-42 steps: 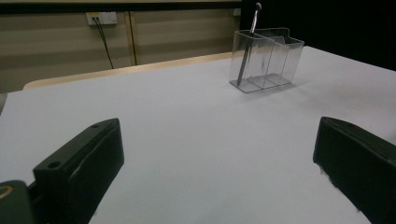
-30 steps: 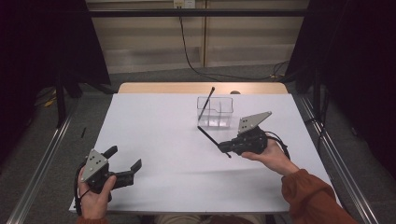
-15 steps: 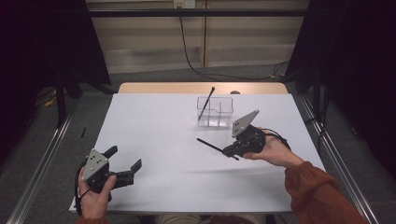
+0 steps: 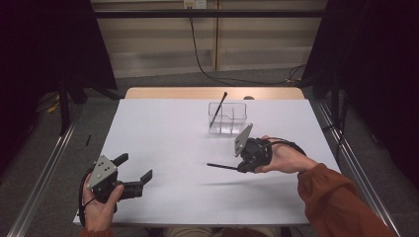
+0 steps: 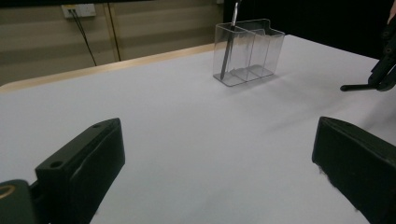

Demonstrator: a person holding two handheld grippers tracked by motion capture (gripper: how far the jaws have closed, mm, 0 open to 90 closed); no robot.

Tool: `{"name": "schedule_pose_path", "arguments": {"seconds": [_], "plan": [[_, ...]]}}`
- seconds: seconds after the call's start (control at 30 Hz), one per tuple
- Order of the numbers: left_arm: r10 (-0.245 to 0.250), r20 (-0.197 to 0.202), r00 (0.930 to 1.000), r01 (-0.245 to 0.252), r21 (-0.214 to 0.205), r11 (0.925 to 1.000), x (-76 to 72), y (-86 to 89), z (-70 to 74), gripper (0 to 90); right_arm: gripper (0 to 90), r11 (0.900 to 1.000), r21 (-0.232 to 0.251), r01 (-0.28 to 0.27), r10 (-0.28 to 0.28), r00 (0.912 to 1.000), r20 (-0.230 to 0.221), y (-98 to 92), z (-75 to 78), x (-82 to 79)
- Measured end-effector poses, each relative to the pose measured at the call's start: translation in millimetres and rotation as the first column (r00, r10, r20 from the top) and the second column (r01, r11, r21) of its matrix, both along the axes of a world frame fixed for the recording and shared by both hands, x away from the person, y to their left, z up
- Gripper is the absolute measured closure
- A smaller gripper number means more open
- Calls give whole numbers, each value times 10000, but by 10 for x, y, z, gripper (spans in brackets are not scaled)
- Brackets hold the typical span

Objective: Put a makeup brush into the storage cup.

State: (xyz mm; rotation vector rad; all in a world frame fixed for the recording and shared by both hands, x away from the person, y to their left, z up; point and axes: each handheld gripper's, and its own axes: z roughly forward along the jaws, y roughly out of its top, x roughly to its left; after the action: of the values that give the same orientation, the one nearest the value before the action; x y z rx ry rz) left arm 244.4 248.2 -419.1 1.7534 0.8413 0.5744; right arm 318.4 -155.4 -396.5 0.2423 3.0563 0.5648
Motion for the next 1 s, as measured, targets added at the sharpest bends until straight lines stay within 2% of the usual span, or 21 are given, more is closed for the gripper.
{"name": "schedule_pose_path", "arguments": {"seconds": [0.27,0.43,0.5,0.7,0.73,0.93,0.97,1.0], "plan": [[-669,-93,9977,672,297,9973,-30,-146,168,24,849,9989,-448,-159,156,9998,-82,19,-1,-11],[-1414,-112,9899,1419,876,9860,-29,-269,267,24,849,9969,-738,-265,246,9993,-266,36,-16,-9],[-1687,-108,9856,1689,1011,9804,-12,-307,292,28,849,9968,-718,-343,322,9990,-304,42,-21,-3],[-2073,-227,9780,2085,986,9730,57,-410,327,26,849,9977,-550,-399,380,9987,-350,50,-20,-4],[-2225,-272,9745,2241,903,9704,64,-437,327,25,849,9982,-441,-417,402,9986,-347,49,-22,2],[-2951,-535,9540,2997,1304,9451,96,-667,338,25,848,9981,-443,-431,416,9986,-340,55,-20,-2],[-3081,-680,9489,3147,1327,9399,110,-715,339,25,849,9979,-418,-491,478,9984,-308,59,-22,-4],[-3297,-861,9401,3391,1415,9300,122,-763,343,24,849,9978,-428,-500,485,9982,-345,63,-19,-10]]}}
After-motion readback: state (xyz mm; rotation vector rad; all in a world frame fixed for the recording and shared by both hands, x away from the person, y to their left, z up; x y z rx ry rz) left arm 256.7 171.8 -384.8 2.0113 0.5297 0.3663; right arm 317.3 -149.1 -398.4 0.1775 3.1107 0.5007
